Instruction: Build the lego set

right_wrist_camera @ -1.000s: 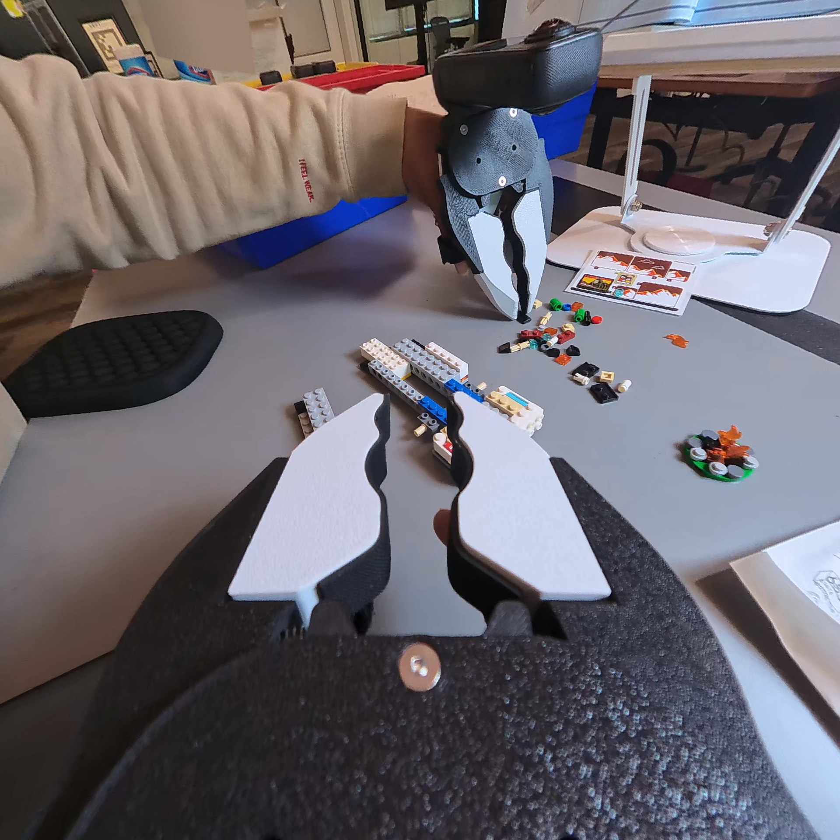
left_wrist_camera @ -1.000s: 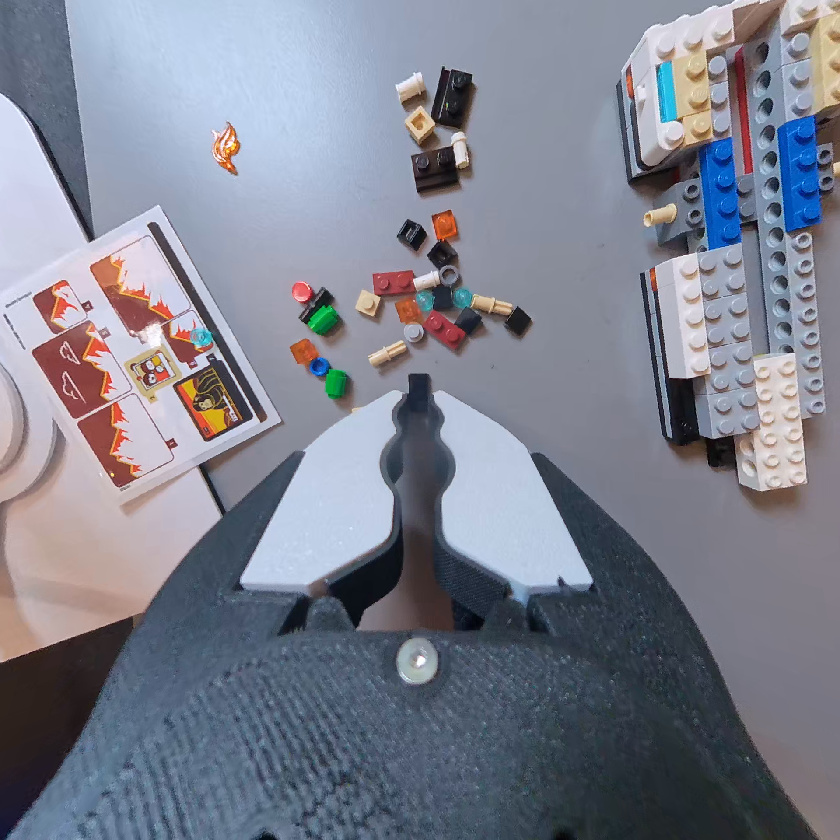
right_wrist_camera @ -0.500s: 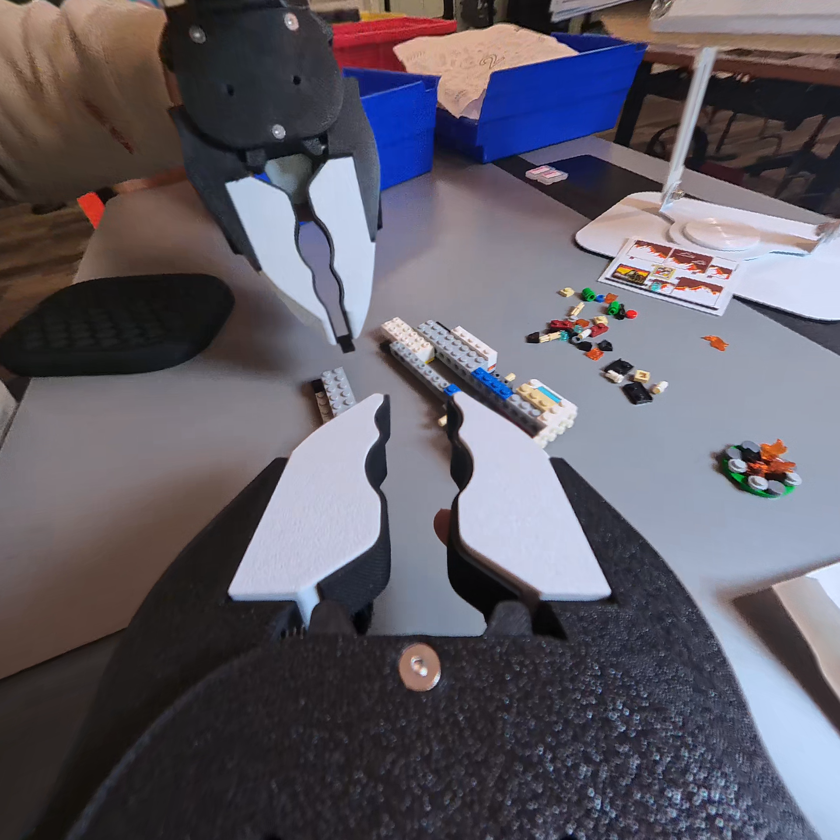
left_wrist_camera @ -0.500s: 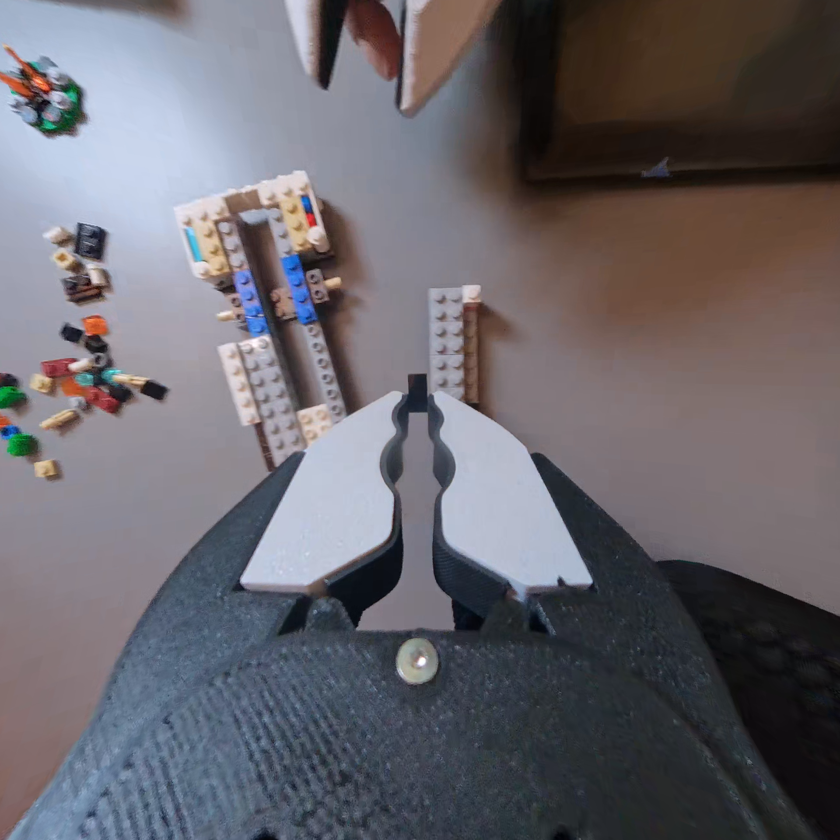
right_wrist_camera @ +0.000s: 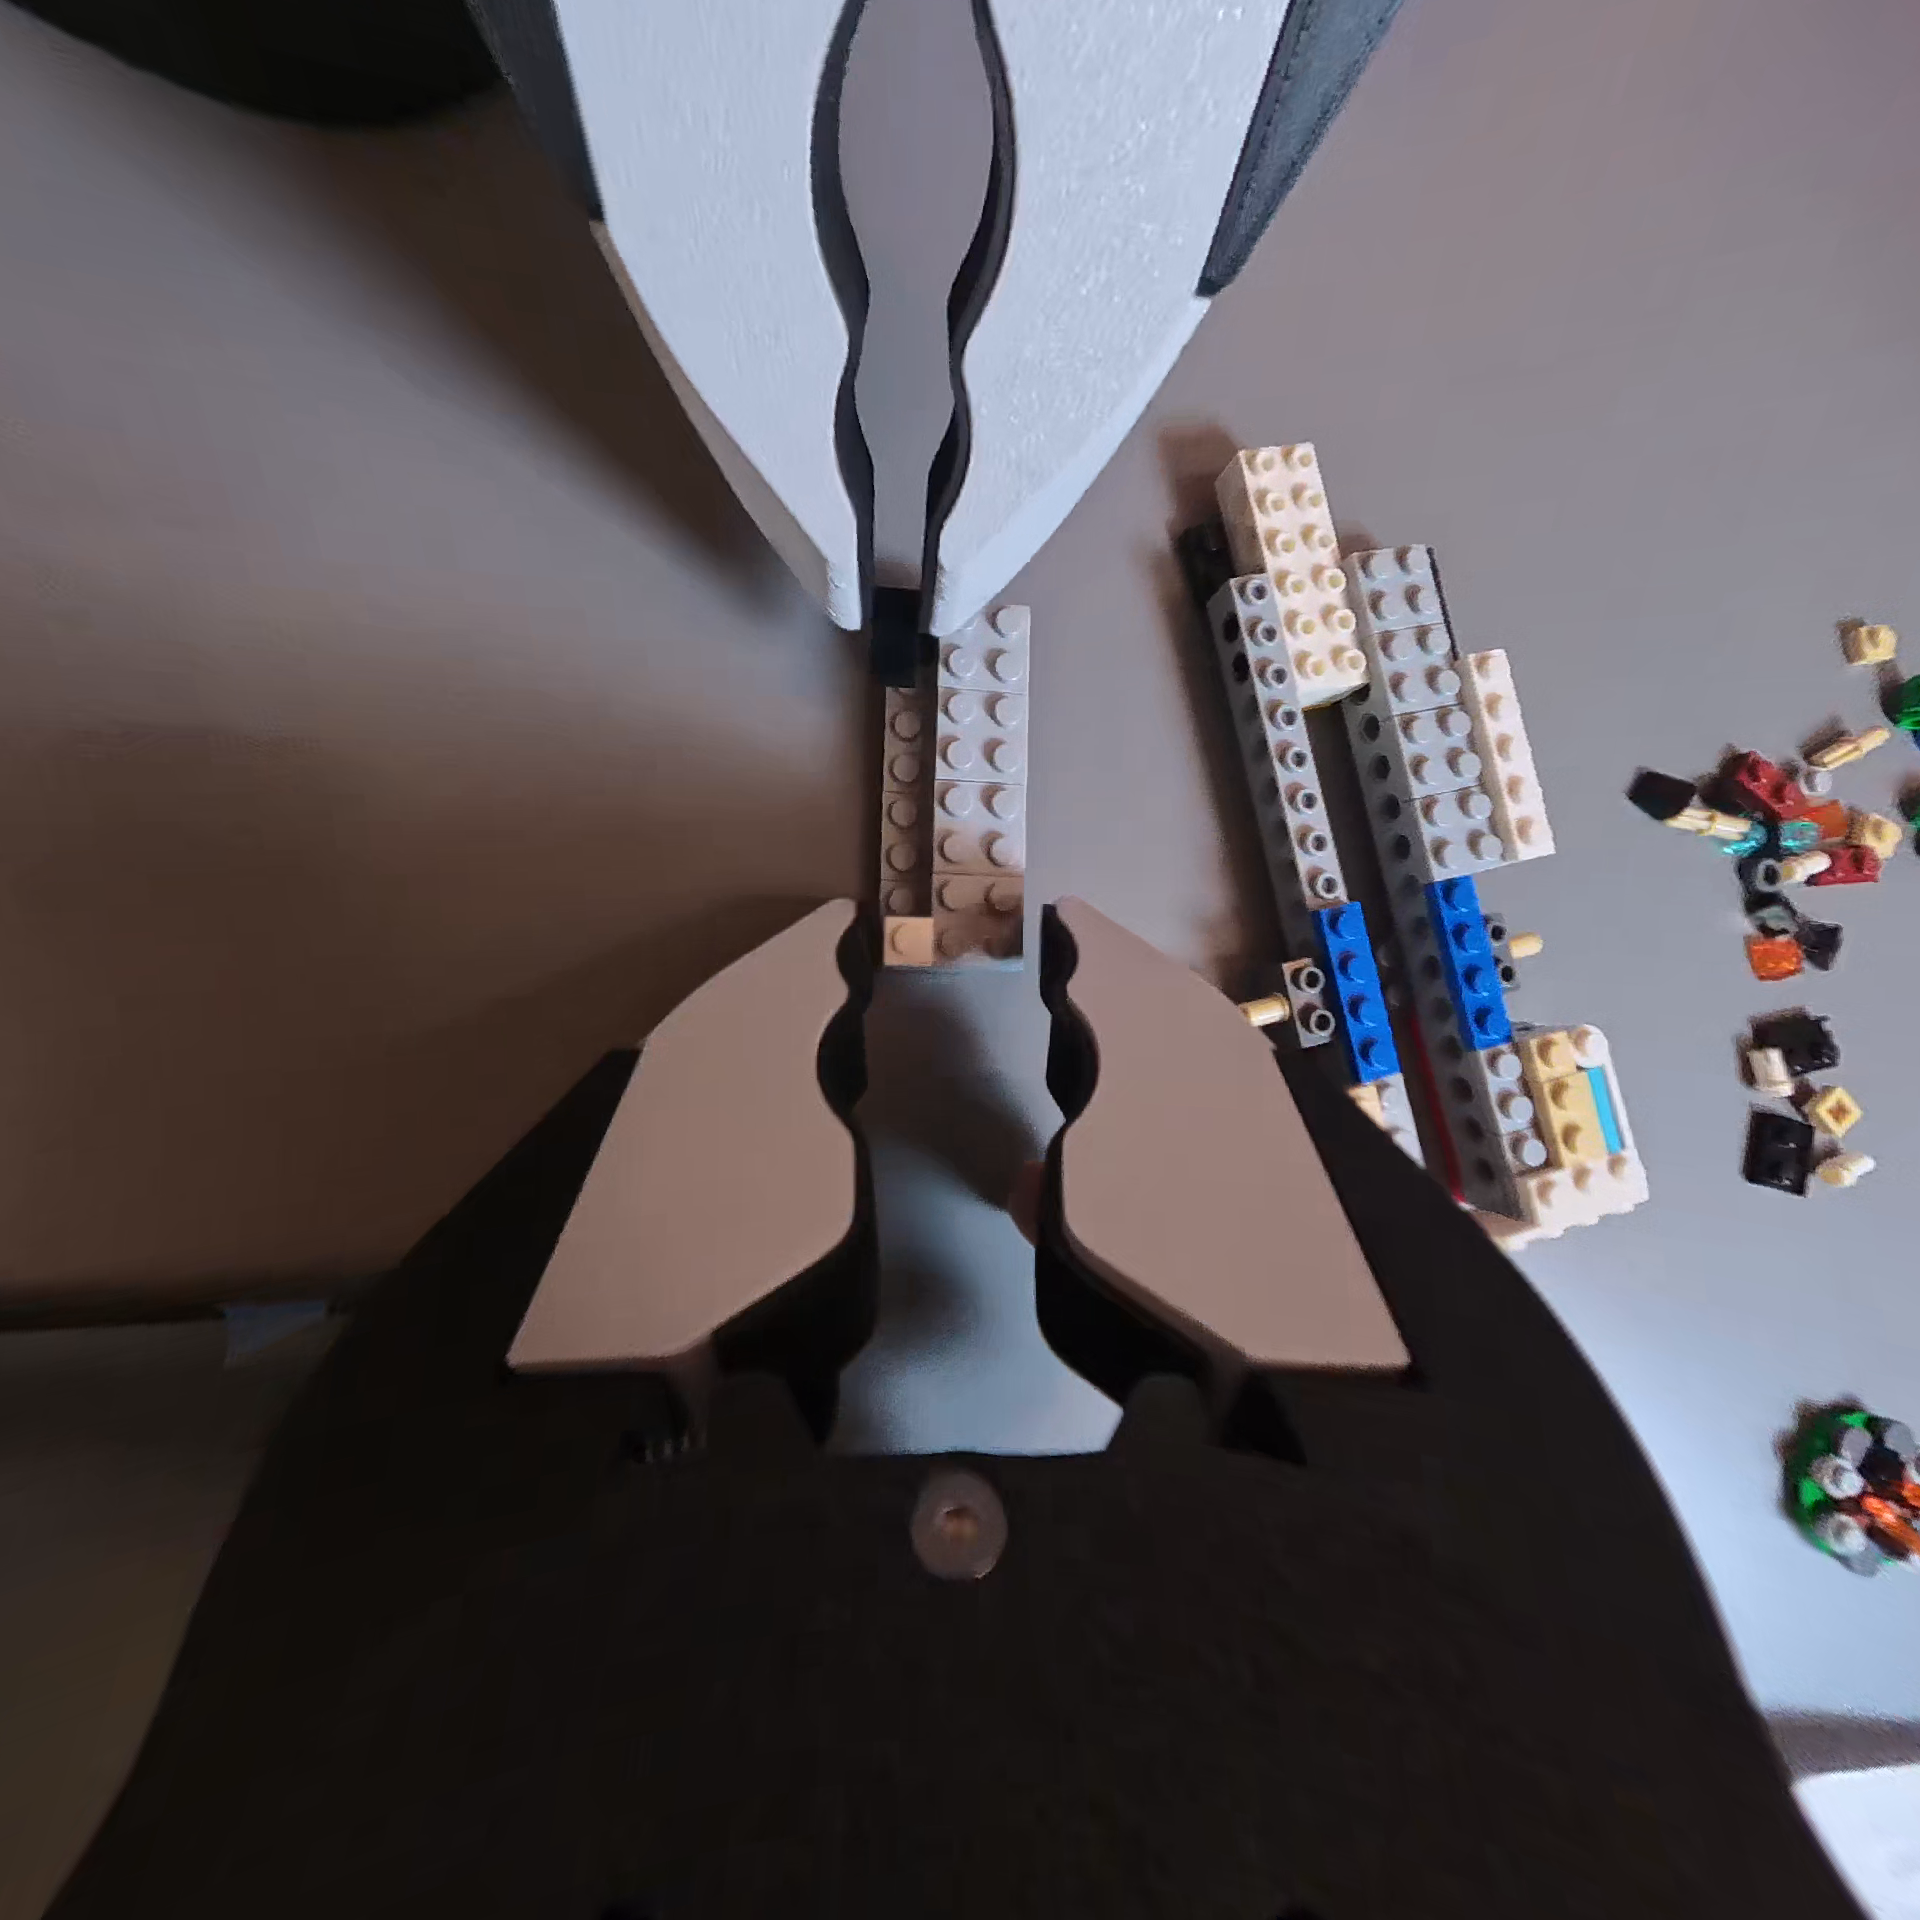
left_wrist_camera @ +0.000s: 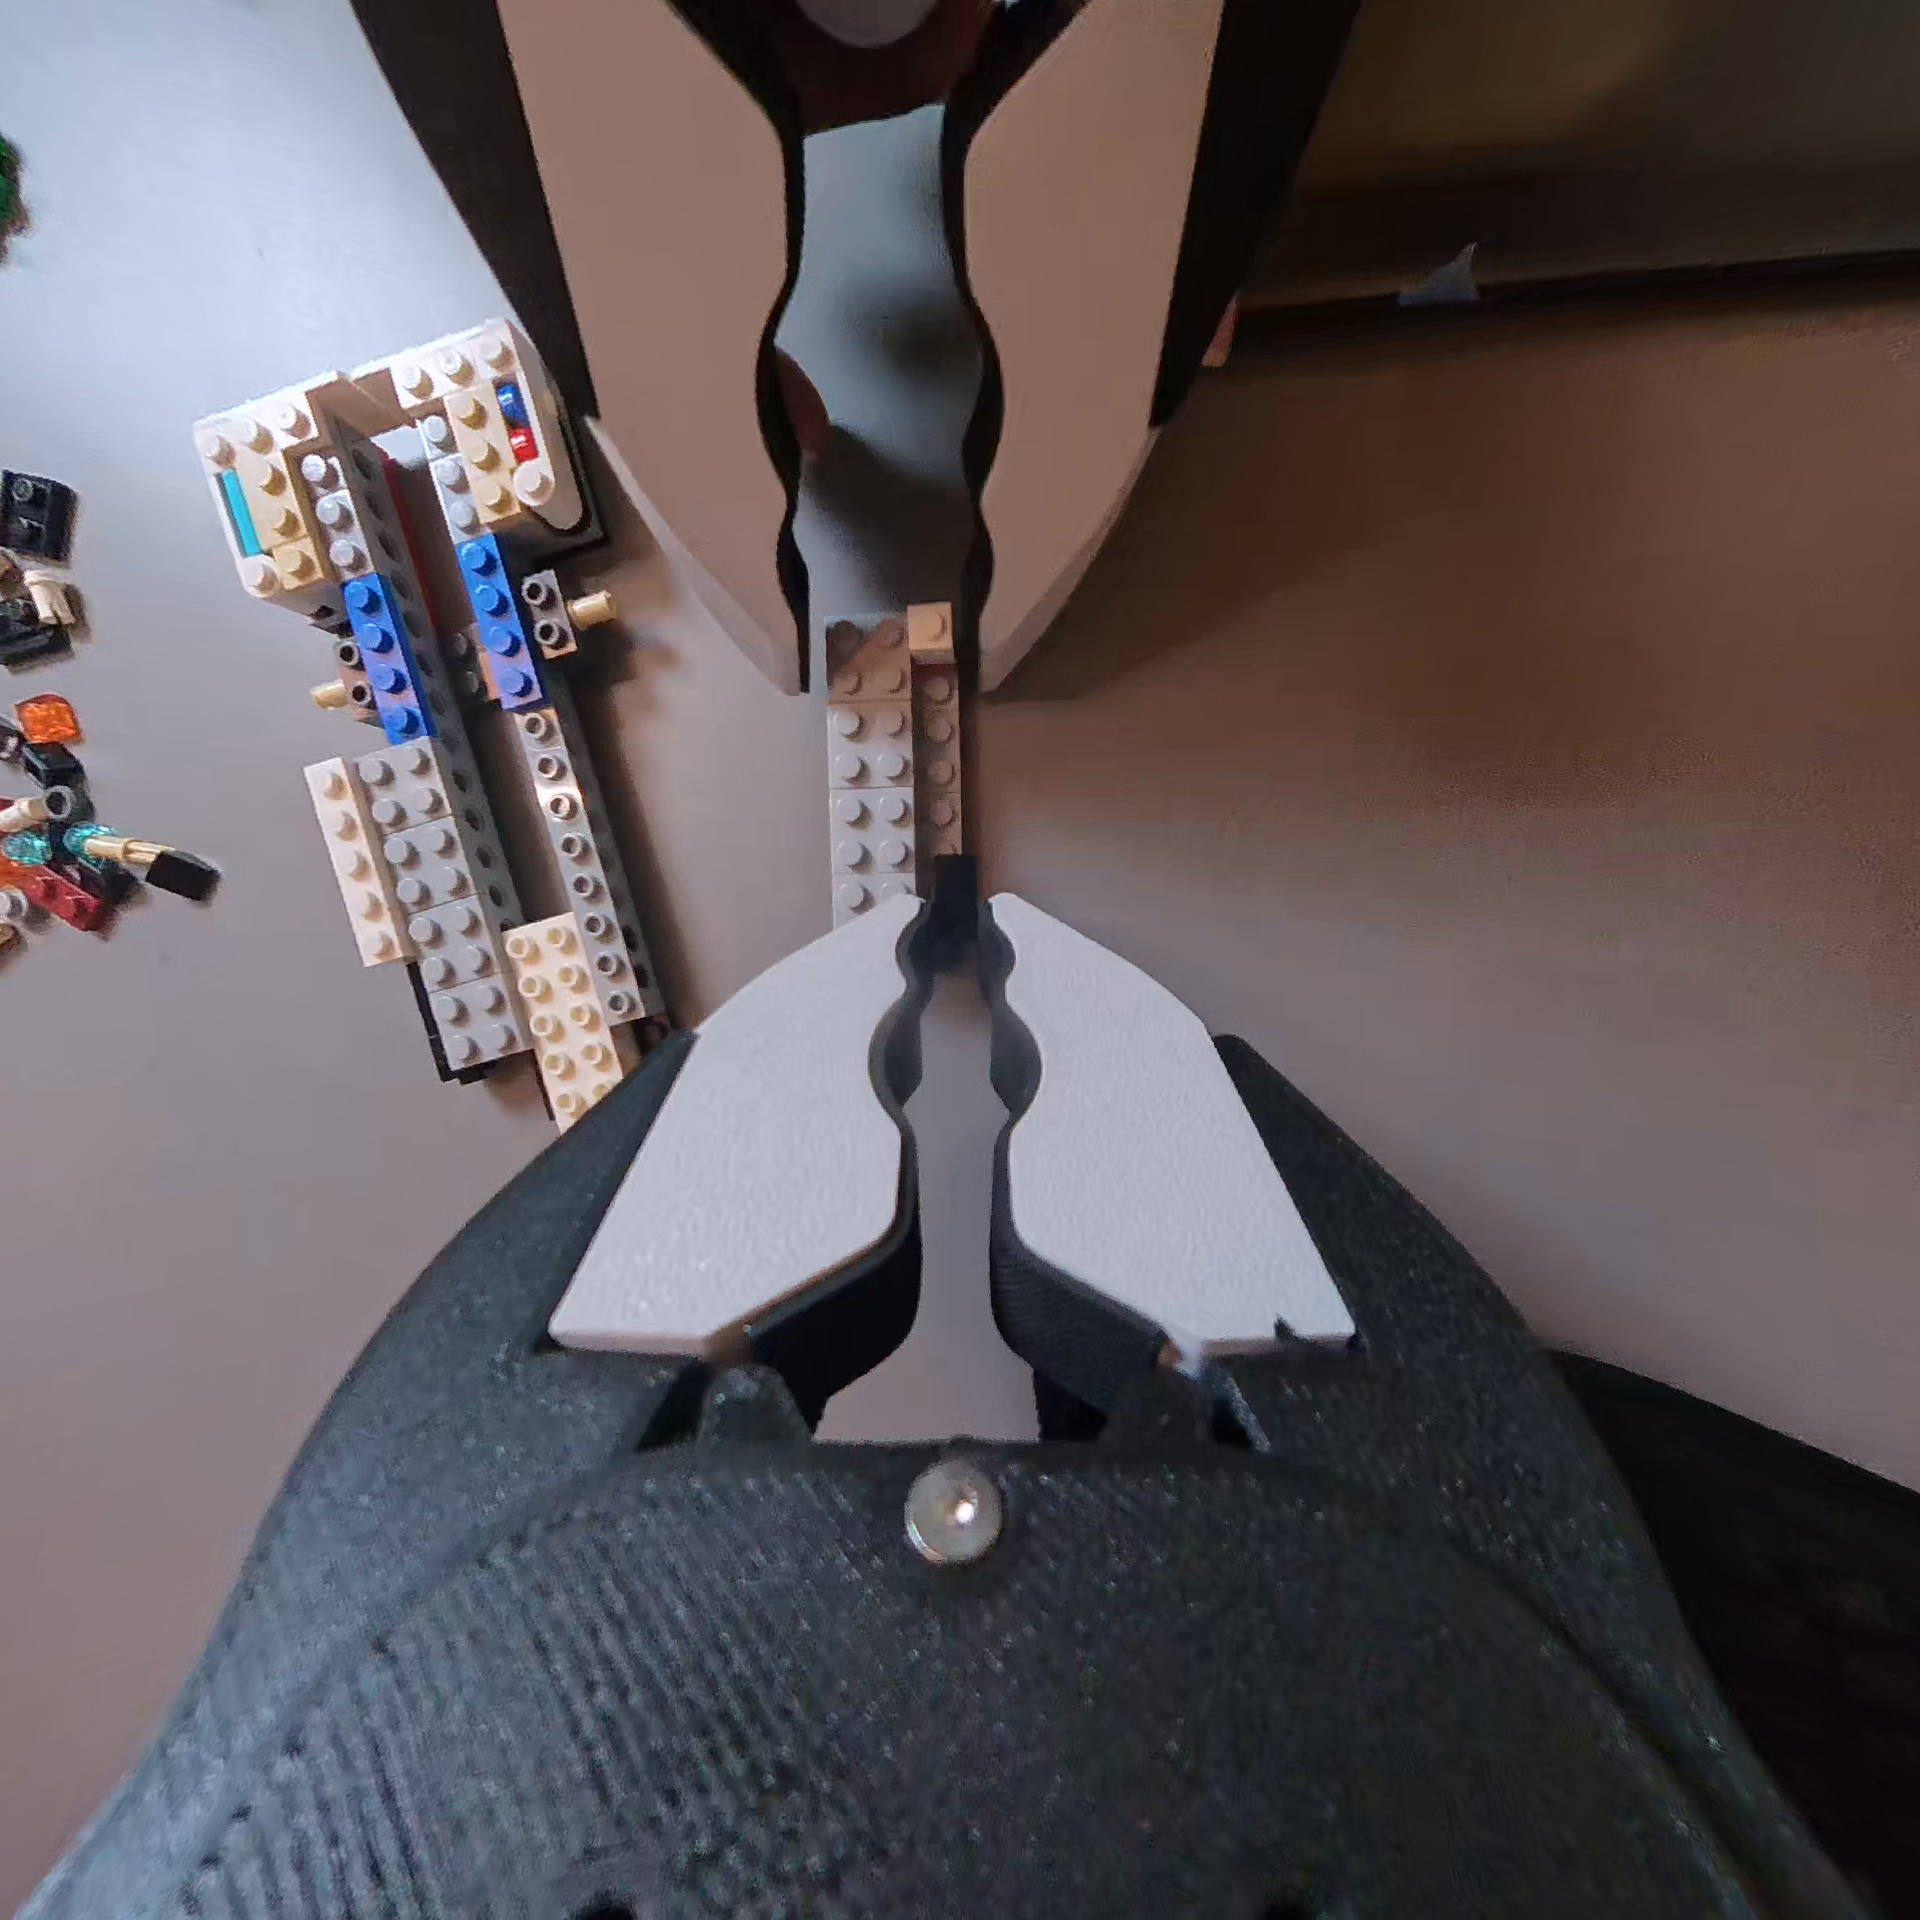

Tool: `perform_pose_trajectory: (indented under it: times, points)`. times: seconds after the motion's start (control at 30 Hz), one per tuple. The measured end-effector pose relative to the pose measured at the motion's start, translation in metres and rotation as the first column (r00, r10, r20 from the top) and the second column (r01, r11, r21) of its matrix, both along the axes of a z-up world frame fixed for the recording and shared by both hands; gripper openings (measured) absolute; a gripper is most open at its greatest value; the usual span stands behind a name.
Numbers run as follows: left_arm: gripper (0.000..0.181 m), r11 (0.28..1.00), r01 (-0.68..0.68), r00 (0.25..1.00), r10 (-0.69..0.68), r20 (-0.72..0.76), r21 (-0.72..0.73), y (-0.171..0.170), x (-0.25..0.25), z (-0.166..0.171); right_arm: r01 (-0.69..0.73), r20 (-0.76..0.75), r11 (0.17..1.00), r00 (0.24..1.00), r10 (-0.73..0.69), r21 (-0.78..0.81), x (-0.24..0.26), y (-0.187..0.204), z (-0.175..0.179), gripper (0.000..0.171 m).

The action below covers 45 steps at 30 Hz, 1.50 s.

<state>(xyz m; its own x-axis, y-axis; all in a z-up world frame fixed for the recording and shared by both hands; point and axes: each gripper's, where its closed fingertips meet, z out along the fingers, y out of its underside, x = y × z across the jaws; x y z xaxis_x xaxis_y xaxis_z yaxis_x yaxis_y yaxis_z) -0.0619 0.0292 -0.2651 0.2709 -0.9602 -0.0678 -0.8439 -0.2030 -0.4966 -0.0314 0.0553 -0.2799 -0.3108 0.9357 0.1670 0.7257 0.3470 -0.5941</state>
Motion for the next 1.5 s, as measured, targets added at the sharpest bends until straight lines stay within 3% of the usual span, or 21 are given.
perform_pose_trajectory:
  times: [0.53, 1.23, 1.5]
  points:
    - [0.008, 0.998, 0.019, 0.999, -0.021, -0.030, -0.054, -0.007, -0.003, -0.003, 0.093, 0.049, 0.945, 0.995, -0.081, -0.313, -0.001, -0.019, 0.005, 0.026]
    - [0.014, 0.997, 0.061, 0.997, -0.059, -0.055, 0.044, -0.005, 0.000, 0.000, 0.131, 0.081, 0.921, 0.991, -0.108, -0.367, 0.002, -0.020, 0.004, 0.026]
    - [0.021, 0.978, 0.065, 0.997, -0.070, 0.017, 0.197, -0.011, 0.002, 0.018, 0.138, 0.069, 0.897, 0.990, -0.120, -0.421, 0.003, -0.018, 0.007, 0.026]
